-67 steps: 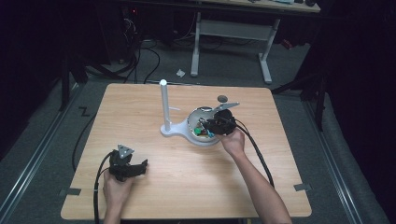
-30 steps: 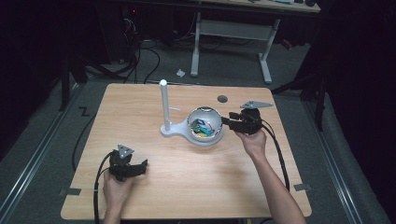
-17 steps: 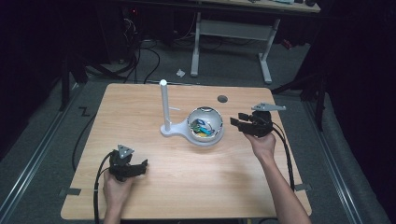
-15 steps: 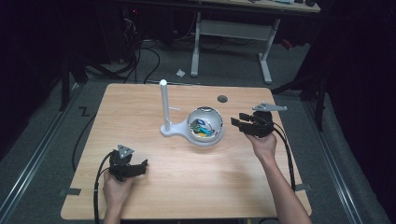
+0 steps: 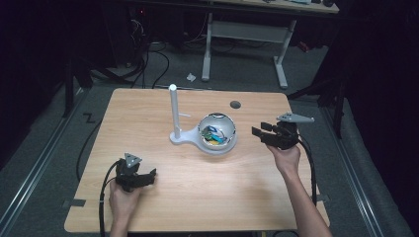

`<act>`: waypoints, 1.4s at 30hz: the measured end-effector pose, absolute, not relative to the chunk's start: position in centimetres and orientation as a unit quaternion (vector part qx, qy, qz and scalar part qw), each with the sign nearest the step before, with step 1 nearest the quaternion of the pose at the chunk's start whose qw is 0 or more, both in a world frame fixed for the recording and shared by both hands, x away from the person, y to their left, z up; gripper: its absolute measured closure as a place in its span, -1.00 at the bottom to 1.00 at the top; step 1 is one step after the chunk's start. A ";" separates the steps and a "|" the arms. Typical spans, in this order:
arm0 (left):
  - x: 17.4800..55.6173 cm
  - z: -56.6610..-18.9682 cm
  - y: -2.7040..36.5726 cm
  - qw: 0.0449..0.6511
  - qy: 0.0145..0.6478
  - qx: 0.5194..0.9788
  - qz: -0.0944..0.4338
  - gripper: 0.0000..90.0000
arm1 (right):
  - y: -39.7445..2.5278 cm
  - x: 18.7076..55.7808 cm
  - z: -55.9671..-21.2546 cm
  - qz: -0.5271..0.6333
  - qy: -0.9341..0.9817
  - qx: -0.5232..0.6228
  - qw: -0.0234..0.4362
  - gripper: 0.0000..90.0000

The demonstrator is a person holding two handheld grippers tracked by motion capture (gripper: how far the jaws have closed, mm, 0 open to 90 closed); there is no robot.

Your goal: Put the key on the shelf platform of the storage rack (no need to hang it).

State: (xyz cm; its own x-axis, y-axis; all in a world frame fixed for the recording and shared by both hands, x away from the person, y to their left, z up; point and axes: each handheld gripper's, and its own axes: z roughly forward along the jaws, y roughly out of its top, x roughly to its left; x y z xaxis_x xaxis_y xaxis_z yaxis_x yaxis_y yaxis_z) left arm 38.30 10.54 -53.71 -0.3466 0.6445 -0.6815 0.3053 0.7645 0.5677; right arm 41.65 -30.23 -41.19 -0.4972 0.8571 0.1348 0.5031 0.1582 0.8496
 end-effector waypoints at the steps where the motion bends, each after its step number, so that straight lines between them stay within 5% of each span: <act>1: 38.3 -53.7 10.5 0.489 0.802 0.296 0.173 -0.67 | -30.3 41.5 -41.1 0.455 0.735 0.463 0.194 0.10; 42: 38.3 -53.7 10.5 0.489 0.802 0.296 0.174 -0.67 | -33.7 35.4 -44.7 0.485 0.697 0.491 0.197 0.08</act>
